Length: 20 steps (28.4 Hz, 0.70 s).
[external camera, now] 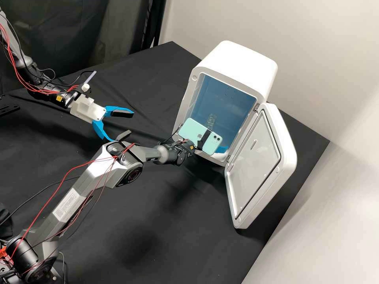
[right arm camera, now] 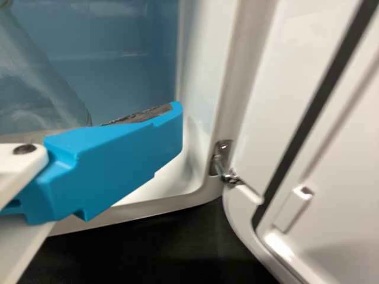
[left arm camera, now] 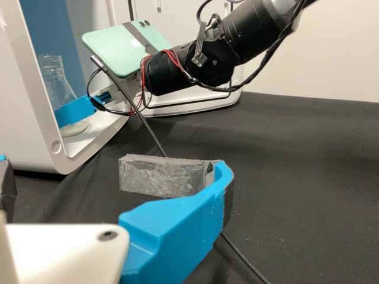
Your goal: Place the flask in the incubator
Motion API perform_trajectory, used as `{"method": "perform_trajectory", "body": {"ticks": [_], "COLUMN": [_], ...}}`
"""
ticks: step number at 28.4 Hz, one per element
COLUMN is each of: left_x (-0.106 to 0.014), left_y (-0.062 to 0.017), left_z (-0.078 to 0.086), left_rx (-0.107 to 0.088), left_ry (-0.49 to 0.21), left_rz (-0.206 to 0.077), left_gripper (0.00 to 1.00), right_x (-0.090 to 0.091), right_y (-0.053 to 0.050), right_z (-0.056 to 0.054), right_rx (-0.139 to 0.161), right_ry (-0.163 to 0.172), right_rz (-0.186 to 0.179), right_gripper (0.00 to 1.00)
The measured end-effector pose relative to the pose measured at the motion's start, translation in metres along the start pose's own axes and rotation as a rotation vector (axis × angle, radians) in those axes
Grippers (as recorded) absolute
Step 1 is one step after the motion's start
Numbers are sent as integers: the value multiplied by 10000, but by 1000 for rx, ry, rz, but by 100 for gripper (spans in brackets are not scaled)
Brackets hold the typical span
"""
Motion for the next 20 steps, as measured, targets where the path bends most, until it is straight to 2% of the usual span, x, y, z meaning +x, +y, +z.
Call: {"method": "perform_trajectory", "body": {"ticks": [5,11,15,20], "left_x": [0,0,-3,-12], "left_y": [0,0,-5,6], "left_z": [0,0,0,3], "left_rx": [0,0,0,0], "left_ry": [0,0,0,0], "left_rz": [0,0,-2,2], "left_gripper": [100,100,100,100], "right_x": [-7,-42,-141,-327], "right_y": [25,-3,-19,37], "right_z": [24,48,45,-47], "right_rx": [2,6,11,17], "right_ry": [-1,12,9,70], "right_rz": [7,11,1,37], "right_gripper": [100,100,100,100]}}
